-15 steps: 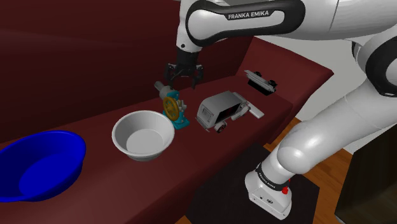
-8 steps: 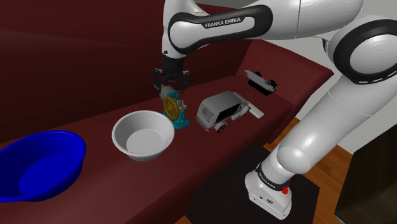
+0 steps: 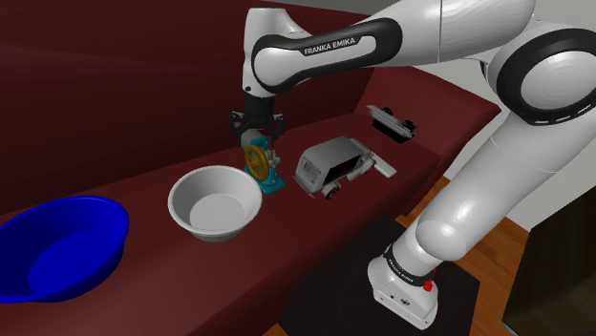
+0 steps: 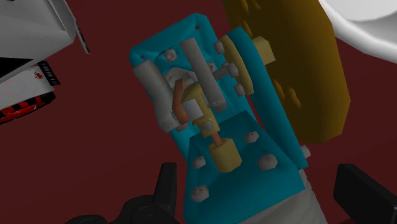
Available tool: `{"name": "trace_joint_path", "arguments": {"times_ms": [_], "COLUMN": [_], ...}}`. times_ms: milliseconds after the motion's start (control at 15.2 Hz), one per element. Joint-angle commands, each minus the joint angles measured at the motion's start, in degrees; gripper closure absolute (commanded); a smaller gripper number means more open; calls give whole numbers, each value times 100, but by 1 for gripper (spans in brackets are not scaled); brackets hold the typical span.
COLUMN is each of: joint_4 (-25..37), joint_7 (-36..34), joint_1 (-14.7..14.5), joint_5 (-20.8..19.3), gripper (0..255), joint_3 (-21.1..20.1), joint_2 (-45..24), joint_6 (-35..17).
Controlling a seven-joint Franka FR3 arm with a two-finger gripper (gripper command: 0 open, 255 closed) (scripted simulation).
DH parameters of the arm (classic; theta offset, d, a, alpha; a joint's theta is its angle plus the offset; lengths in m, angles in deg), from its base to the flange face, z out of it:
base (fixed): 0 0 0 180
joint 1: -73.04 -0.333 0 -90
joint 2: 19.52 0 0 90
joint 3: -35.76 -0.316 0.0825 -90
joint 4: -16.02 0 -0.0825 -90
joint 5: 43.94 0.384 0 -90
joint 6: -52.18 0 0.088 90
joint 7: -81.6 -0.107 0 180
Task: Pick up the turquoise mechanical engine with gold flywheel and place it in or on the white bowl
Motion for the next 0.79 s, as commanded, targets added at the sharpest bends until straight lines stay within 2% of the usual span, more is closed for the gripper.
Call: {"name": "trace_joint_path", "arguments": {"times_ms": [0,198,264,726], "joint_4": [-3,-2,-2,0], "joint_7": [0,0,0,0], "joint_1": [0,0,0,0], "joint_5": [0,0,0,-1], "gripper": [0,0,255,255], "joint_3": [0,0,0,0], "joint_2": [0,0,0,-1], "joint_6": [-4,-3,-3,-2]}}
